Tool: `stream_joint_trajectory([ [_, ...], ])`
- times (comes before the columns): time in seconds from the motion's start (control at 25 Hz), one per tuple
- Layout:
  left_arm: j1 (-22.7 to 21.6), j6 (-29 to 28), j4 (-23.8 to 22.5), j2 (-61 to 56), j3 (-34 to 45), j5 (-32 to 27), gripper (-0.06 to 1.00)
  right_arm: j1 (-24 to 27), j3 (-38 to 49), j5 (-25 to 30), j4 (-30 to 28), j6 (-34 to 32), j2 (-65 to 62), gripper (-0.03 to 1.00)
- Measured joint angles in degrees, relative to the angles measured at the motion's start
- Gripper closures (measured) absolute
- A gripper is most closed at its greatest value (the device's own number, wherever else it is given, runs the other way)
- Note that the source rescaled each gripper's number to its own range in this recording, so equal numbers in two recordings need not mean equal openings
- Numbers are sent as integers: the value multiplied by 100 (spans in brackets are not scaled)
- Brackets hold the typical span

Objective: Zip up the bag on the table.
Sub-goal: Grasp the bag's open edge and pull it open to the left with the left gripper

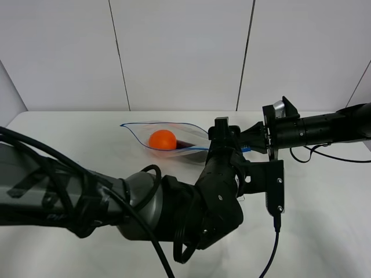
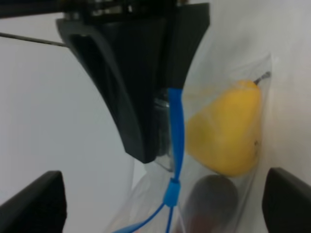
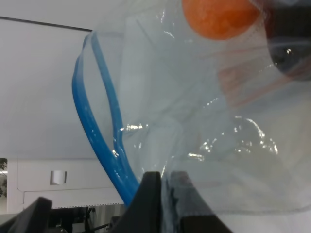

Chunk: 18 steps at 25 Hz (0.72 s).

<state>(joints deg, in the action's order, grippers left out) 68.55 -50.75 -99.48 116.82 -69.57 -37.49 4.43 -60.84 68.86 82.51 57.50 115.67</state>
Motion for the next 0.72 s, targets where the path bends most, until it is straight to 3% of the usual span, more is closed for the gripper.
stream_joint_trajectory([
  [0.28,-117,0,-7,96,-8,-30,15,0,0,0,-6,-5,0,97],
  [0.56,-117,18,-7,96,-8,-18,53,0,0,0,-6,-5,0,97],
  [0.72,-128,18,-7,96,-8,62,59,0,0,0,-6,-5,0,97],
])
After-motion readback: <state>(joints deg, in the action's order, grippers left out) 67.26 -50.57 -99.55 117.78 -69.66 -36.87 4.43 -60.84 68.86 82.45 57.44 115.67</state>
